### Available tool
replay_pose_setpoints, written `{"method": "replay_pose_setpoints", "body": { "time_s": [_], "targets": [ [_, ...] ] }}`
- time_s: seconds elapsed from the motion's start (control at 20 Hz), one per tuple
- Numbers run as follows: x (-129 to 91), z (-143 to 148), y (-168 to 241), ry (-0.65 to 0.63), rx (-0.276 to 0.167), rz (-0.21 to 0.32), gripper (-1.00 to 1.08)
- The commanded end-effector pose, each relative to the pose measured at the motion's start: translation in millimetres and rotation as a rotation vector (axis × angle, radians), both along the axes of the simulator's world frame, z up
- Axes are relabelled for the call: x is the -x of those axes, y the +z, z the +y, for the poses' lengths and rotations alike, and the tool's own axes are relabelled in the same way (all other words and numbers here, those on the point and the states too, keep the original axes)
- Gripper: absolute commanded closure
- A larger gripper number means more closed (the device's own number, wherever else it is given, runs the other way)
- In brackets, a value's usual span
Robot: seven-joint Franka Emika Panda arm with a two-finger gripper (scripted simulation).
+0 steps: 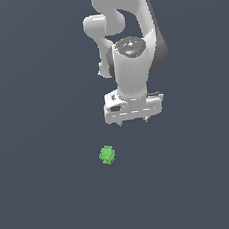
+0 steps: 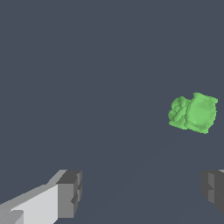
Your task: Pick up the object and move it to a goal position.
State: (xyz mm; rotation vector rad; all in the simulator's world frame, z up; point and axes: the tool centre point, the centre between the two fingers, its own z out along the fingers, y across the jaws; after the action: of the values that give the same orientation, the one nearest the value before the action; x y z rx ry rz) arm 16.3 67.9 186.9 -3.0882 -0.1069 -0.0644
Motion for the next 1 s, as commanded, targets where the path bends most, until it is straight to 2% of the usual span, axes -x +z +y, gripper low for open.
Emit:
{"method": "replay_pose_setpoints", "body": {
  "time_s": [0.0,0.55,0.95],
  "targets": [
    [-6,-9,-7,-0.025,0.002,0.004,-0.92],
    [-45,-78,-62,-0.221,0.025,0.033,-0.92],
    [-57,-114,-91,-0.312,0.042,0.046,-0.92]
  ]
}}
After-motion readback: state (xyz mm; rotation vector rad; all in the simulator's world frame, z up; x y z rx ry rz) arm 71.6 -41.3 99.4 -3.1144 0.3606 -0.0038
